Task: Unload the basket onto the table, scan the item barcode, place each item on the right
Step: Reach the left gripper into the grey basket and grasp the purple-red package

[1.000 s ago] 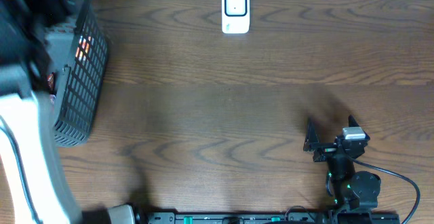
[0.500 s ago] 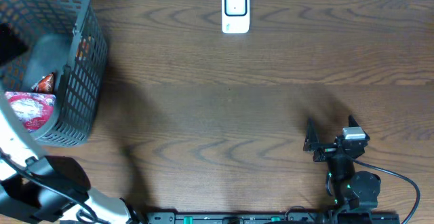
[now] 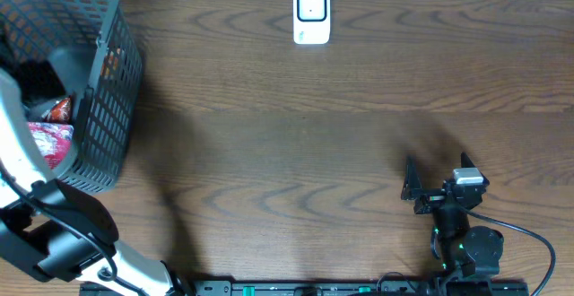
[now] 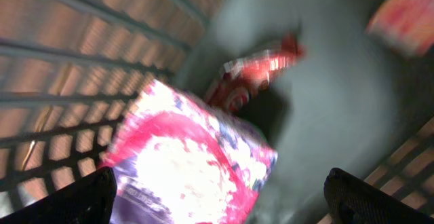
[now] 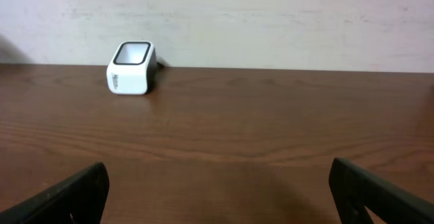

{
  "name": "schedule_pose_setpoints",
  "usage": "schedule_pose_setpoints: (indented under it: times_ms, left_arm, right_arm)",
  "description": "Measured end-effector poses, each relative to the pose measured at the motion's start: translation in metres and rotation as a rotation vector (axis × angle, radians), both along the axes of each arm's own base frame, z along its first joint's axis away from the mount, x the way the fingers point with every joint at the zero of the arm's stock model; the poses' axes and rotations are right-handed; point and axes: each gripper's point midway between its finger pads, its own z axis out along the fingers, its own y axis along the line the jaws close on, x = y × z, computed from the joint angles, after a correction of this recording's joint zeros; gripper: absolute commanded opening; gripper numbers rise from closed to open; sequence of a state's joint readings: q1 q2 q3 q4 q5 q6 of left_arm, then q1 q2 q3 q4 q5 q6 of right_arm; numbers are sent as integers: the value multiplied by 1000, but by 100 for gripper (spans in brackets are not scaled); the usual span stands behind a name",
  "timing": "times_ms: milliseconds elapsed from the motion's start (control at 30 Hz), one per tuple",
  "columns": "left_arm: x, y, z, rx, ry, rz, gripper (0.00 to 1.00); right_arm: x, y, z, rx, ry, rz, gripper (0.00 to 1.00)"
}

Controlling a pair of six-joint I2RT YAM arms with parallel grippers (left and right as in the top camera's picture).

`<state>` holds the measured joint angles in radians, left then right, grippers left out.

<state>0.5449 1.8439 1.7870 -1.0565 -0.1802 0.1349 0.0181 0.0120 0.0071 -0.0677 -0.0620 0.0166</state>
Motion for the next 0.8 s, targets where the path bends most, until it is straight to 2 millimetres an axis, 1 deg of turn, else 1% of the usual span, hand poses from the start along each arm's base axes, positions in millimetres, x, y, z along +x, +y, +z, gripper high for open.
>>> schedule_pose_setpoints:
  times_ms: [100,200,400,500,533,567,600,633,700,767,800]
  left_arm:
    - [-8,-6,-27,-5,70,-26,98]
    - [-14,-6,-48,15,118,-29,98]
    - [-32,5,-74,131,224,-9,98]
    - [-41,7,-89,154,257,1,98]
    - [-43,7,-94,162,264,4,100]
    - [-46,7,-100,164,272,4,97]
    - [-49,7,-105,167,281,5,95]
    - [-51,6,-108,171,288,6,89]
    - [-54,6,-114,175,293,10,71]
    - [-55,6,-115,173,297,7,50]
    - [-54,6,-115,173,293,8,41]
  right_arm:
    - [0,0,0,0,0,0,99]
    - [0,0,0,0,0,0,99]
    - [0,0,0,0,0,0,99]
    - [0,0,0,0,0,0,99]
    - [0,0,0,0,0,0,99]
    - [0,0,0,0,0,0,99]
    - [0,0,0,0,0,0,99]
    - [0,0,0,0,0,0,99]
    - [0,0,0,0,0,0,99]
    - [0,0,0,0,0,0,99]
    - [0,0,0,0,0,0,99]
